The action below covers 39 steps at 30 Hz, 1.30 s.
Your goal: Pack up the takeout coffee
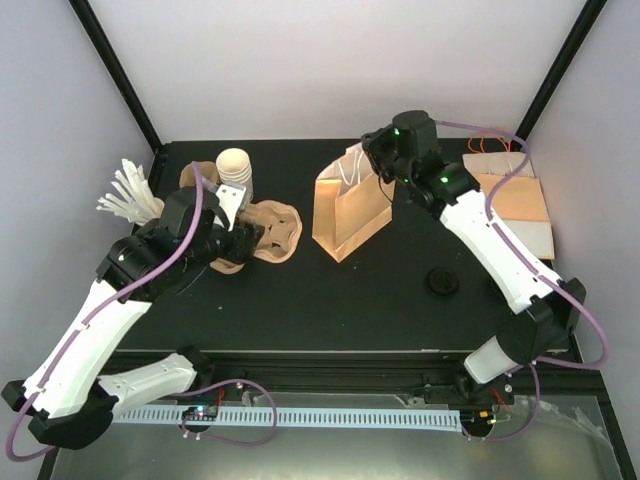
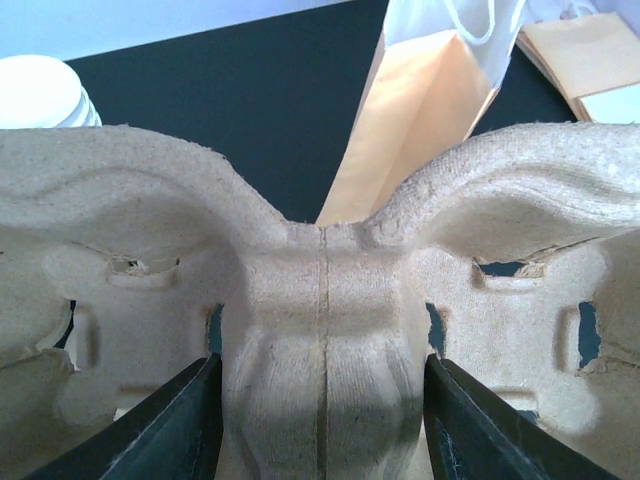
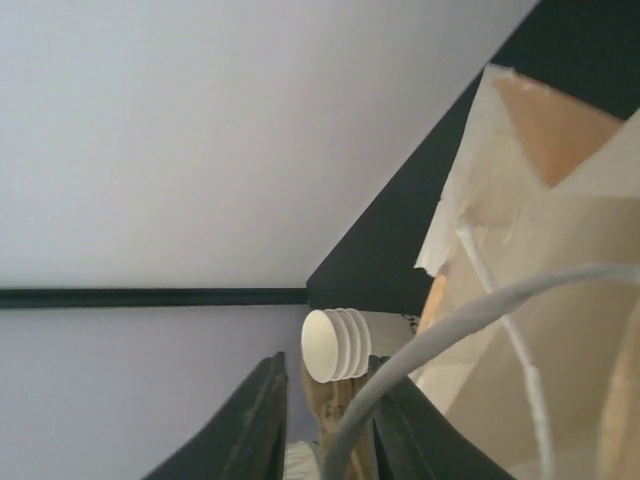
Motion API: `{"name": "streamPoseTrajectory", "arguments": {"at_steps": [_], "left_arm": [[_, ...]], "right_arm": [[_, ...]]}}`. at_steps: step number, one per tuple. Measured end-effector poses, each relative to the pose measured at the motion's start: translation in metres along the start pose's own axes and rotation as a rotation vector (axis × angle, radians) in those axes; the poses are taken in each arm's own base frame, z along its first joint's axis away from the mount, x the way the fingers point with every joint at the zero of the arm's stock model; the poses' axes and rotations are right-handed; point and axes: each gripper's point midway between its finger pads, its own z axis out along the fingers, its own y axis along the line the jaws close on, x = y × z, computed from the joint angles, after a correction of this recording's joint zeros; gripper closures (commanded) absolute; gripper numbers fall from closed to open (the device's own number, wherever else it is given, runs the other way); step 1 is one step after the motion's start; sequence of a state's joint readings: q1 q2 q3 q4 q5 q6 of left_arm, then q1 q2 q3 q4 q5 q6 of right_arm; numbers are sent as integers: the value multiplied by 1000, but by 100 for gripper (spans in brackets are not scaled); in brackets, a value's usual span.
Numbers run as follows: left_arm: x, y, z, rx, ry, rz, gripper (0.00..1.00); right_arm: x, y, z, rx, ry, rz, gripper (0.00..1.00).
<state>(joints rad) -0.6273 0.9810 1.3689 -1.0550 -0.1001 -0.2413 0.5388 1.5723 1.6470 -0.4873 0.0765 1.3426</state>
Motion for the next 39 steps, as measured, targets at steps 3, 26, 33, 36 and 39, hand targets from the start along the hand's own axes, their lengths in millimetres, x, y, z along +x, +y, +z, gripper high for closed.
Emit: {"name": "streamPoseTrajectory", "arguments": {"at_steps": [3,26,33,36,39], "left_arm": [[-8,-4,-5,21,-16,2,44],[-19,-48,21,230,44,67,19],[-17,-79,62,377,103,173,18],[-34,-103,76,438,89,267,17],[-42,-140,86,482,67,421,19]], "right_arm": [[-3,-3,-16,-21,-5,-7,88],[61,-90,-169,-196,249,-277,89],[68,-131,-175,-99,270,-296,89],[76,-159,-171,-34,298,-288,89],[78,-168,-176,-21,303,-285,89]]}}
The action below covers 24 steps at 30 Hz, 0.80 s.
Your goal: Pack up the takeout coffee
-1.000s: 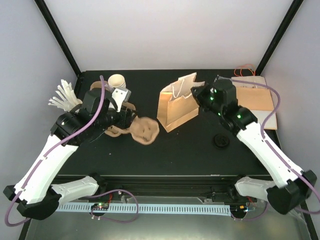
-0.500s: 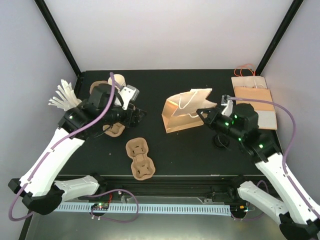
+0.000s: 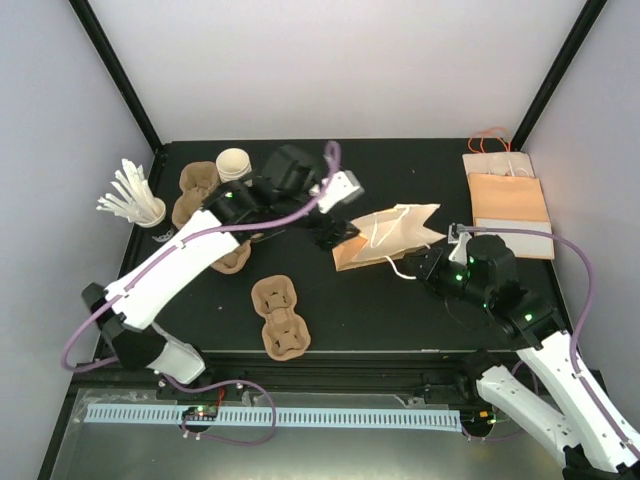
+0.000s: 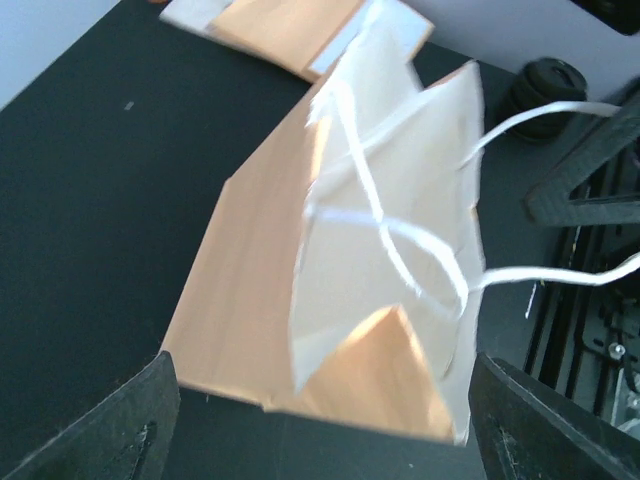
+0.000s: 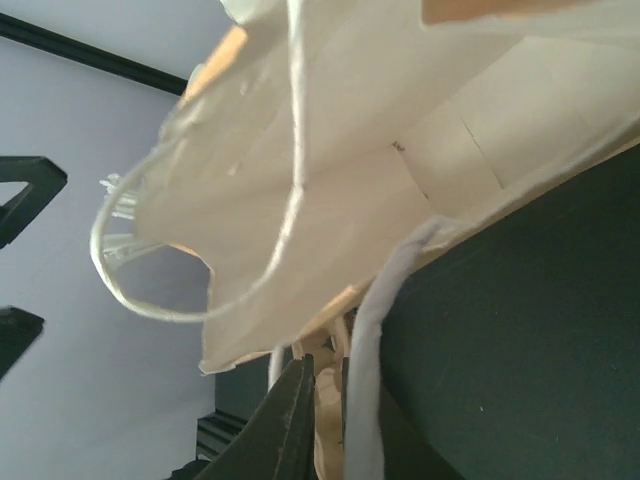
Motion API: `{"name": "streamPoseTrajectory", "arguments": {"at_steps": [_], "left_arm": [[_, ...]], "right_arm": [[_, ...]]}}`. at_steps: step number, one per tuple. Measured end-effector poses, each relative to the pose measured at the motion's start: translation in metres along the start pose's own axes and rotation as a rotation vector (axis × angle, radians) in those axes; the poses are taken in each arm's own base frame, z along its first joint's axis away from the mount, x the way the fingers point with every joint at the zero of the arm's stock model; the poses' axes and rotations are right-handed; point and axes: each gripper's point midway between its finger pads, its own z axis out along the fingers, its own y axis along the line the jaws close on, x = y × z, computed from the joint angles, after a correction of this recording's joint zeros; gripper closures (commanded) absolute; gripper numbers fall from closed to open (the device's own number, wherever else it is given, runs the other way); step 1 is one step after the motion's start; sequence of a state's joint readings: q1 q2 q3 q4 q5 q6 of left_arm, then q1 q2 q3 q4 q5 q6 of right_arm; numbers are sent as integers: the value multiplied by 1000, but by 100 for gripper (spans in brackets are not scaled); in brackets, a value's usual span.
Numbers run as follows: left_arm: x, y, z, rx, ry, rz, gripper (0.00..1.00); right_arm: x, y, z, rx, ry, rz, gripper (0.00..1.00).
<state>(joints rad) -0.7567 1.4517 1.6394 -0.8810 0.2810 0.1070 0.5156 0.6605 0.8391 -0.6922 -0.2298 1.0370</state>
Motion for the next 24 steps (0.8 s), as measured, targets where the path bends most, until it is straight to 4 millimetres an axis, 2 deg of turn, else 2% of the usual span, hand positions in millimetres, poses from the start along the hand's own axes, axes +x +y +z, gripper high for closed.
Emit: {"name": "streamPoseTrajectory", "arguments": {"at_steps": [3,5,12,18,24], "left_arm": [[-16,-25,21,29,7,143,24],[-20,-29,30,23,12,187,27],[-29,-8,50,-85,36,251,28],[-18,-11,52,-70,71,332,26],[-2,-29,56,1,92,393,23]], "right_arm": [[0,1,-6,-10,-10,-6,89],[0,2,-8,-12,-12,-9,89],[1,1,-8,-1,-5,-12,88],[0,2,-11,1,-9,-20,88],[-1,4,-11,1,-9,-31,88]]}}
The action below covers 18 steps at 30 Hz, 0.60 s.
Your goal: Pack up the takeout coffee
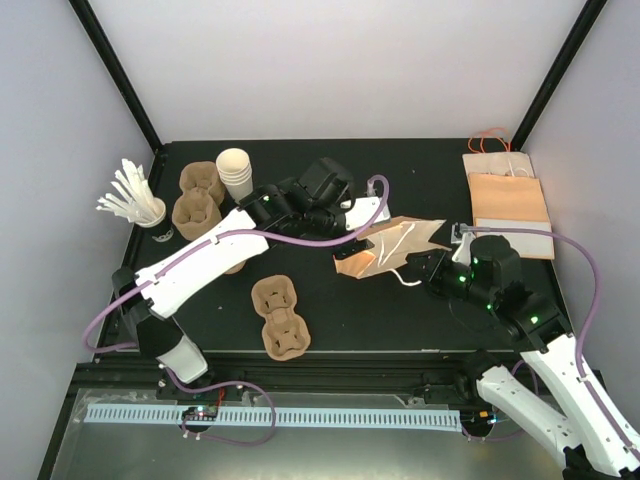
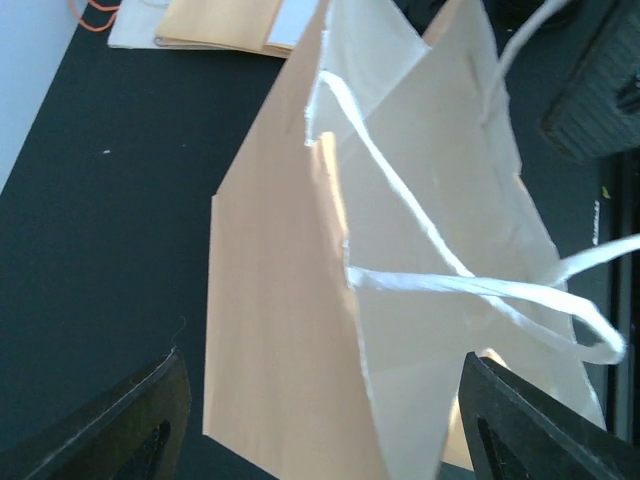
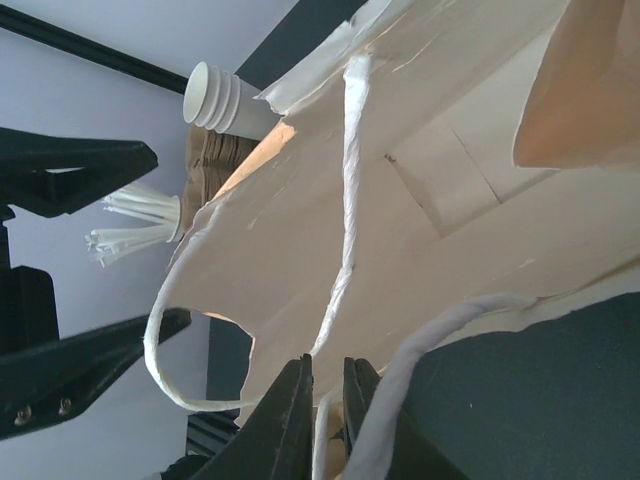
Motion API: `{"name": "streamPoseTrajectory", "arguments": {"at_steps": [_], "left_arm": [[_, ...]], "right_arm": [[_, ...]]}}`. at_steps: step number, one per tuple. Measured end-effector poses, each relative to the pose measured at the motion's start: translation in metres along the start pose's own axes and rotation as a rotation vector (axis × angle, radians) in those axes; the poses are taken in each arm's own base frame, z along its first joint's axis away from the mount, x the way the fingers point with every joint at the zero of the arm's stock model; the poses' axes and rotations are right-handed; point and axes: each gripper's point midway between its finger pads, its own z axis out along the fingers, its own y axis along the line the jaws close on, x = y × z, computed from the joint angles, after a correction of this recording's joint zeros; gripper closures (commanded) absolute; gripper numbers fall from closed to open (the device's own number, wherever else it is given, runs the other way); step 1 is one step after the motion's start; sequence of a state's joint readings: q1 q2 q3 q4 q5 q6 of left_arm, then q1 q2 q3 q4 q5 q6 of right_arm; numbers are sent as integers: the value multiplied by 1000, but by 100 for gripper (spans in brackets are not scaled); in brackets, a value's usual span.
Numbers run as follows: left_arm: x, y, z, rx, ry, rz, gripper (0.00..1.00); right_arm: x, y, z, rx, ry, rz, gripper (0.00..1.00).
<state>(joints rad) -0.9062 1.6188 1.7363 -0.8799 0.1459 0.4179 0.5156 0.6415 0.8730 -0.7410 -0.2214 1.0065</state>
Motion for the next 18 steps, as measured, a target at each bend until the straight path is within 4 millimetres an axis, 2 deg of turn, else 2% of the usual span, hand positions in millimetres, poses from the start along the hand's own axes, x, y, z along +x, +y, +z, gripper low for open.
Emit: {"name": "streamPoseTrajectory", "arguments": {"at_steps": [9,14,18], "left_arm": [[-5,-16,3,40,-22,39,26],[-10,-16,21,35,-27,33,40],[-19,-8,34,7,-60,-12,43]], "right_arm": [[0,0,1,3,2,-6,88],[-2,3,-1,-6,-2,-8,88],[-1,2,-2,-4,0,-7,88]]}}
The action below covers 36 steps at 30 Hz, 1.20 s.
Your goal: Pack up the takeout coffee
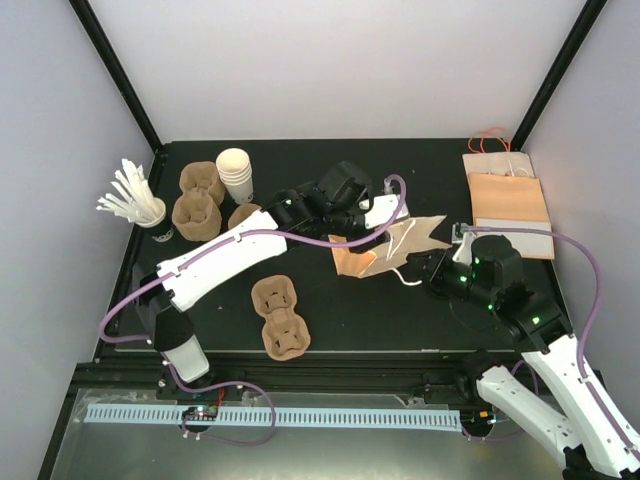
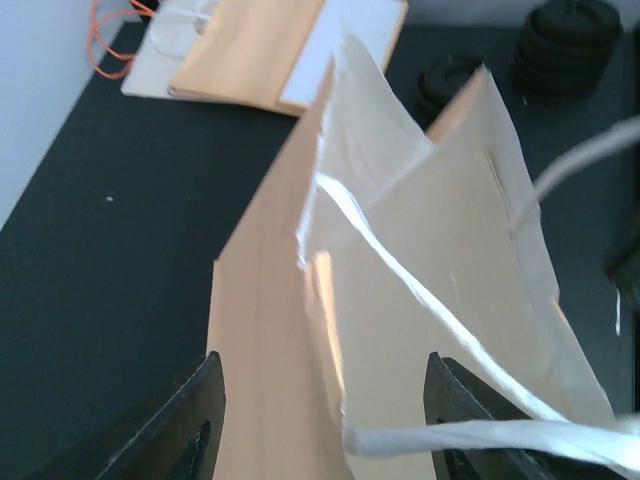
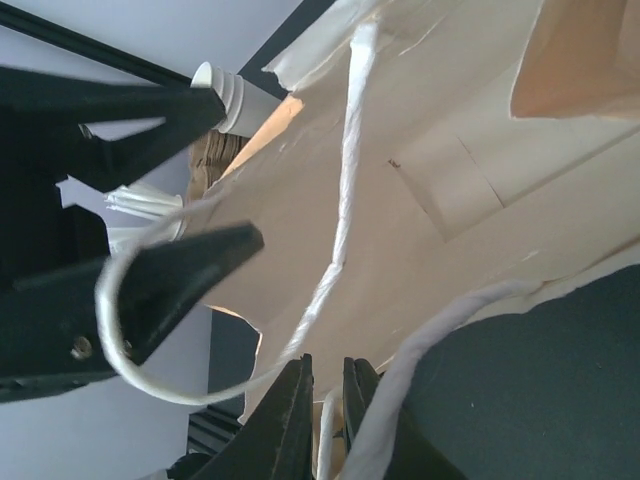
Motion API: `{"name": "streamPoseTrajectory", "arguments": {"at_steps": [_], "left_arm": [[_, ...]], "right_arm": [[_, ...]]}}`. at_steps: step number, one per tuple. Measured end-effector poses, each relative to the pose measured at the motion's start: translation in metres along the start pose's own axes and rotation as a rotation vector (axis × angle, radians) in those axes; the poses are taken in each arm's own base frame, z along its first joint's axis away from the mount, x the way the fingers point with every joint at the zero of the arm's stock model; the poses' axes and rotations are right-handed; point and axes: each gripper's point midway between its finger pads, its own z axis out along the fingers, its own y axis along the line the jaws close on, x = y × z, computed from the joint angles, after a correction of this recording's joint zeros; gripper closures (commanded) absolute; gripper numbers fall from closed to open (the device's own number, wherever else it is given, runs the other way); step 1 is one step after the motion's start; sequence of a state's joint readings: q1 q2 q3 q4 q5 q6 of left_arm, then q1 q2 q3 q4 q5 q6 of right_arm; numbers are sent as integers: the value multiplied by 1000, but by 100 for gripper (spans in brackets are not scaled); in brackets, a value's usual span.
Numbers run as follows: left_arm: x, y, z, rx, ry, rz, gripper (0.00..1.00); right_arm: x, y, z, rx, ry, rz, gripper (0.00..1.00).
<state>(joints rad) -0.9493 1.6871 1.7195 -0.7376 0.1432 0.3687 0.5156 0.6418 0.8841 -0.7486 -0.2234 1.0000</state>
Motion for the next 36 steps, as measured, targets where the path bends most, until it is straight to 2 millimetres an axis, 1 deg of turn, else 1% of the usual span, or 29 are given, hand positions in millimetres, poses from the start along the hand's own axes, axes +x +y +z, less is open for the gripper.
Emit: {"name": "streamPoseTrajectory", "arguments": {"at_steps": [2,4,6,8,9,11,14,16,18,21,24,31,34,36], "left_arm": [[-11,5,2,-16,-44,-39,45],[-23,8,1,-26,-95,-79,49],[-36,12,-2,-33,-146,-123,57],[-47,16,-5,-42,-192,-176,72],[-51,20,-6,-48,-211,-206,74],[-58,28,-10,-59,-247,-267,75],[-59,44,-14,-76,-276,-363,75],[-58,58,-19,-91,-289,-420,78],[-56,73,-24,-104,-303,-473,86],[-51,87,-29,-104,-311,-533,98],[-47,95,-31,-99,-316,-563,98],[-41,99,-34,-57,-310,-606,98],[-35,109,-40,-57,-307,-624,99],[-36,112,-47,-57,-303,-619,98]], "right_arm": [[1,-1,-1,-1,-1,0,88],[4,-5,-1,4,2,1,88],[9,-13,0,15,9,5,89],[15,-23,1,31,20,13,89],[19,-29,2,41,26,17,89],[27,-41,3,64,41,27,89],[41,-63,6,101,65,45,89],[50,-78,8,129,83,59,88],[59,-91,10,154,99,73,88],[69,-107,15,182,117,87,88],[76,-119,21,206,136,102,88],[85,-136,29,235,156,110,87],[90,-143,38,226,168,111,85],[94,-147,46,221,181,114,85]]}}
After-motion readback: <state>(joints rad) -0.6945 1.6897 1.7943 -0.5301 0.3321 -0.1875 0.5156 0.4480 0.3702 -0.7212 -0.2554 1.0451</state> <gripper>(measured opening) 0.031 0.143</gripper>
